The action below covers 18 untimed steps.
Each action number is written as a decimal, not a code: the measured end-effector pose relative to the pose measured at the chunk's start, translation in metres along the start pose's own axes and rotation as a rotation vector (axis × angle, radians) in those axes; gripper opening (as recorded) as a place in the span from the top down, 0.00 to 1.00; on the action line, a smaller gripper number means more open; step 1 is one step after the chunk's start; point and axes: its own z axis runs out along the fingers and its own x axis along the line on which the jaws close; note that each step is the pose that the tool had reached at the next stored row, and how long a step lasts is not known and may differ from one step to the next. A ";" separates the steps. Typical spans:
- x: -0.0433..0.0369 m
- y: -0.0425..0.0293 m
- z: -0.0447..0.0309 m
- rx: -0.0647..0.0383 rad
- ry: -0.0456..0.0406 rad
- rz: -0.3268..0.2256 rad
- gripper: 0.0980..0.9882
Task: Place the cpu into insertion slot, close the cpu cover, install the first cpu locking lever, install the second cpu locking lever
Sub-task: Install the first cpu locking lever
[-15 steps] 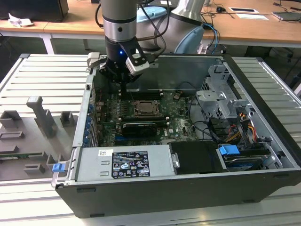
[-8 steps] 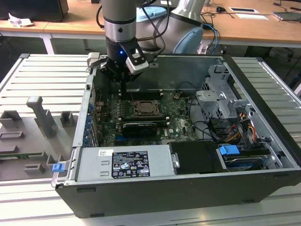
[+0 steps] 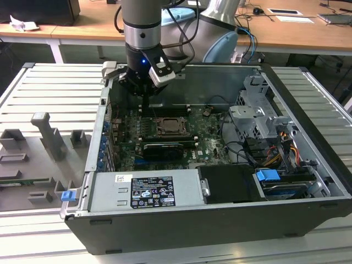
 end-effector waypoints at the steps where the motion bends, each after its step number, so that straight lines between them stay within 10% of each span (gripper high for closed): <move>1: -0.0012 0.0000 0.0000 0.000 0.0001 0.000 0.99; 18: -0.0240 -0.0005 0.0015 0.000 0.0000 0.000 0.99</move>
